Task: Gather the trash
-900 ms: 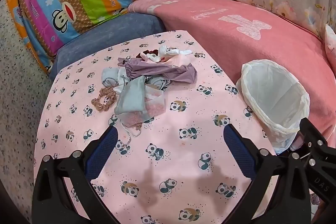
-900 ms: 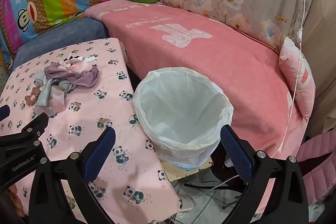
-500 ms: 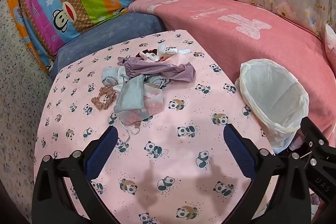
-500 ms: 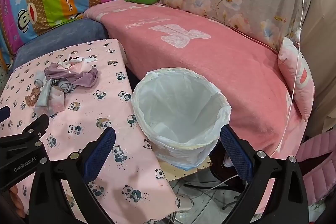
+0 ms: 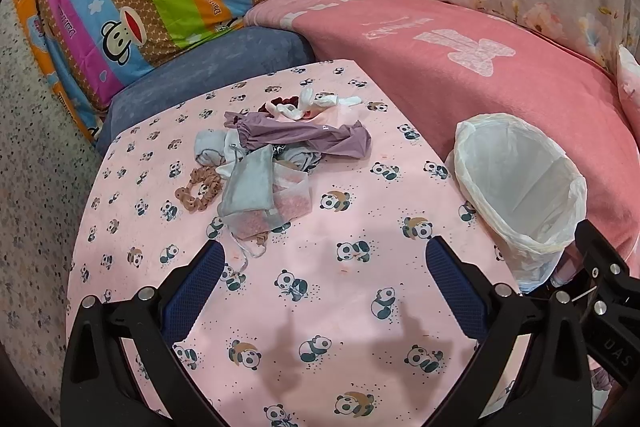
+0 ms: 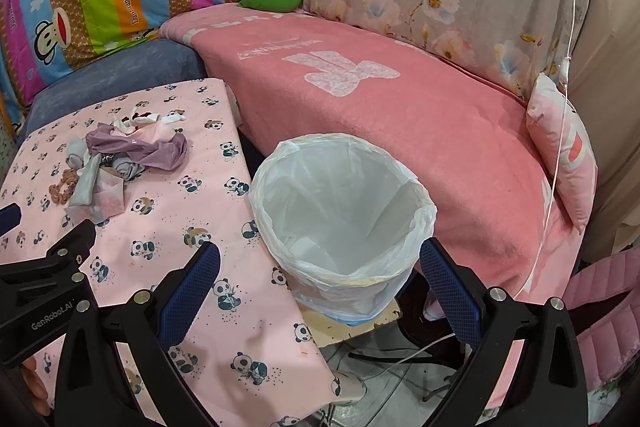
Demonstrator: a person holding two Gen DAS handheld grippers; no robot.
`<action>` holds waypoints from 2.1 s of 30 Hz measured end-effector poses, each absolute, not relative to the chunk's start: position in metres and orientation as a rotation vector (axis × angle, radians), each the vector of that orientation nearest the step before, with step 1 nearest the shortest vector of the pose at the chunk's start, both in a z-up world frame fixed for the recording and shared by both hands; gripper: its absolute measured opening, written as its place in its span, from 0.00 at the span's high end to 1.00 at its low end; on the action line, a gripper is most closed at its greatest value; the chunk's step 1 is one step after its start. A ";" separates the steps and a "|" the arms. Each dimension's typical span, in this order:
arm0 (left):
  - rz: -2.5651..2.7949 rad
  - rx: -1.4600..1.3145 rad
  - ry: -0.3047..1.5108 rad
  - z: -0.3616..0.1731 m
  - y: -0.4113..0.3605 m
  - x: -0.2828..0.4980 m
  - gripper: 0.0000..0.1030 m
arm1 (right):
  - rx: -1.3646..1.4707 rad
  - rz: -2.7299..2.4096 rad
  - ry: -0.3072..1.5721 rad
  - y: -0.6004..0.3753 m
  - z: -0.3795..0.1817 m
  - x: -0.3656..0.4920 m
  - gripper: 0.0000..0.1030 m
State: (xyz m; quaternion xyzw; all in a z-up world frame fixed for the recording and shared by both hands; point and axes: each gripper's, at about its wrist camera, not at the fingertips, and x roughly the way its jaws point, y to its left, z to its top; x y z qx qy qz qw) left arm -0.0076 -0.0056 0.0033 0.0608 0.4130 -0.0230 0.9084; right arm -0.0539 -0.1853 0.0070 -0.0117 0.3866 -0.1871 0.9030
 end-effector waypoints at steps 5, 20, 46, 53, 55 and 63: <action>-0.047 0.126 0.851 0.004 -0.006 -0.008 0.07 | -0.020 -0.383 0.796 -0.187 0.008 -0.054 0.05; -0.048 0.126 0.848 0.005 -0.006 -0.008 0.07 | -0.020 -0.385 0.791 -0.187 0.009 -0.055 0.05; -0.047 0.123 0.844 0.007 -0.004 -0.008 0.07 | -0.019 -0.387 0.790 -0.189 0.009 -0.055 0.05; -0.048 0.122 0.842 0.008 -0.003 -0.007 0.07 | -0.018 -0.389 0.790 -0.190 0.009 -0.055 0.05; -0.048 0.122 0.841 0.009 -0.002 -0.007 0.07 | -0.019 -0.389 0.790 -0.191 0.009 -0.055 0.05; -0.049 0.120 0.841 0.011 -0.001 -0.005 0.07 | -0.018 -0.389 0.790 -0.191 0.009 -0.055 0.05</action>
